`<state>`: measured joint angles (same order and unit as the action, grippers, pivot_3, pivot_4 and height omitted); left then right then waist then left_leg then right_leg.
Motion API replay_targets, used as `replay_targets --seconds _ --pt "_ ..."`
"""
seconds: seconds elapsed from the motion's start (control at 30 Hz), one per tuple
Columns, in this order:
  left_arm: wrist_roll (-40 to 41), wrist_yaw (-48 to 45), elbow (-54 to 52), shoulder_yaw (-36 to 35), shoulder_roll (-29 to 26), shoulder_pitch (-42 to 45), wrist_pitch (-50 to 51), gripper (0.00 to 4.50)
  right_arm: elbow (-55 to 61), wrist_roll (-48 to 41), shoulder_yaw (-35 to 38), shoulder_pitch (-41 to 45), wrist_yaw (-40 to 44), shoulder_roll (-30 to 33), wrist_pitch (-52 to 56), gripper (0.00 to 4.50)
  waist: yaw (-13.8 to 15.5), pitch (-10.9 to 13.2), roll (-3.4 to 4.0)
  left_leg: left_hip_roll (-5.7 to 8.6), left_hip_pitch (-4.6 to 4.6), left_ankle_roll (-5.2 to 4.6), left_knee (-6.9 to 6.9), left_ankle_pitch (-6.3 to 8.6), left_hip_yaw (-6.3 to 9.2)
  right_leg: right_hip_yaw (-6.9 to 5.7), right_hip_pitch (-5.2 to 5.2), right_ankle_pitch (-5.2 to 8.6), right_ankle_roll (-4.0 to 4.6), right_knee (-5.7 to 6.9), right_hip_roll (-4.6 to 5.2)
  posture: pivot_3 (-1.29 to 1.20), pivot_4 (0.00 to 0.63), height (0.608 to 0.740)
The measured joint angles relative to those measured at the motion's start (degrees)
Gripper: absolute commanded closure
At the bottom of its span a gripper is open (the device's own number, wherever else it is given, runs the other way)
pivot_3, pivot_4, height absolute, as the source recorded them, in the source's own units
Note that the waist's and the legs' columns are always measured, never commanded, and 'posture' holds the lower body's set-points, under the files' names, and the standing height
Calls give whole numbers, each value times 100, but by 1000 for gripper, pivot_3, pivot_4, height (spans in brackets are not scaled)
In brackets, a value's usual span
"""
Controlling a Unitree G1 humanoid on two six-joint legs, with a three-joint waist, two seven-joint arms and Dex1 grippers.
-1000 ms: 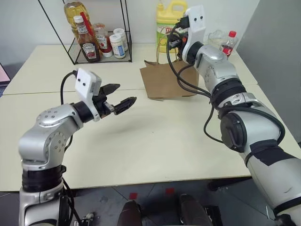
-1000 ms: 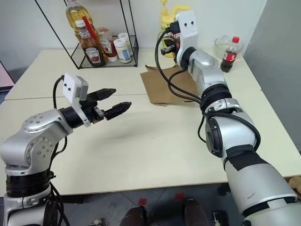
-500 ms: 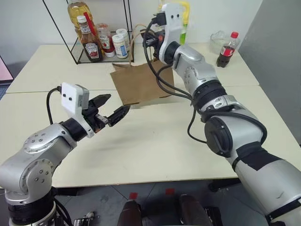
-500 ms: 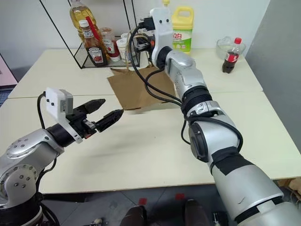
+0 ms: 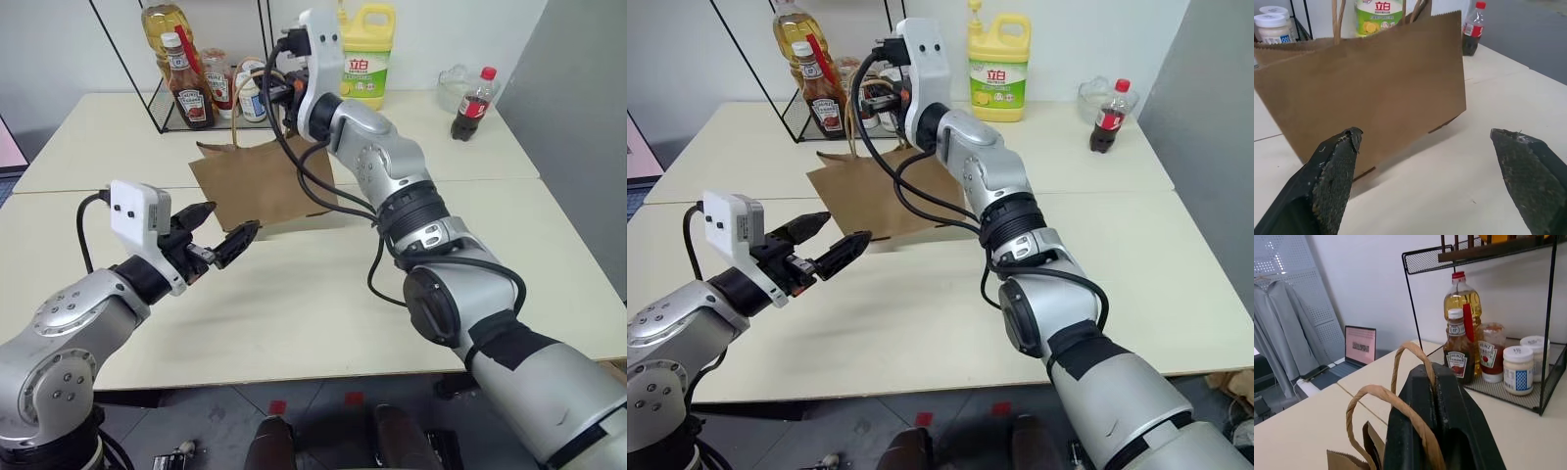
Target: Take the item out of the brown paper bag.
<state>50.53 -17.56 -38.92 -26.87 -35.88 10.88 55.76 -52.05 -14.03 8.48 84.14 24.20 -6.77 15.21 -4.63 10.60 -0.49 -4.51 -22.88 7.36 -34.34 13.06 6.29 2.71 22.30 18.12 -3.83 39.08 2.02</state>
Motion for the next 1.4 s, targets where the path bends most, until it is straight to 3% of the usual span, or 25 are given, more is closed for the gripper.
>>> replay_targets --seconds 0.33,0.63,0.77,1.1,1.4 --pt "27 18 24 0 -100 0 -70 0 802 213 -366 -671 -718 -14 646 4471 0 -2 -4 0 0 0 -1 0 0 0 0 0 0 0 0 0 150 740" --pt "13 -65 147 29 -190 -1 -138 0 2371 390 -1016 -1381 -668 199 1438 4471 1 -3 -4 0 0 -1 -5 0 1 0 0 0 0 3 0 0 150 740" --pt "-9 -109 225 61 -229 2 -235 0 2950 379 -1112 -1453 -634 318 1833 3594 2 -3 -4 0 1 -1 -6 1 1 0 0 0 0 5 -1 0 150 740" --pt "-61 -240 383 321 -312 128 -369 0 3658 355 -1233 -1730 -556 359 2481 9 6 -4 -7 0 0 -2 -6 1 2 0 0 0 0 4 -1 0 150 740" --pt "-163 -569 730 419 -548 270 -475 0 4522 189 -1413 -2369 -145 1048 3083 9 6 -5 -8 0 3 -16 -16 8 4 -1 -2 0 0 11 -2 0 150 740"
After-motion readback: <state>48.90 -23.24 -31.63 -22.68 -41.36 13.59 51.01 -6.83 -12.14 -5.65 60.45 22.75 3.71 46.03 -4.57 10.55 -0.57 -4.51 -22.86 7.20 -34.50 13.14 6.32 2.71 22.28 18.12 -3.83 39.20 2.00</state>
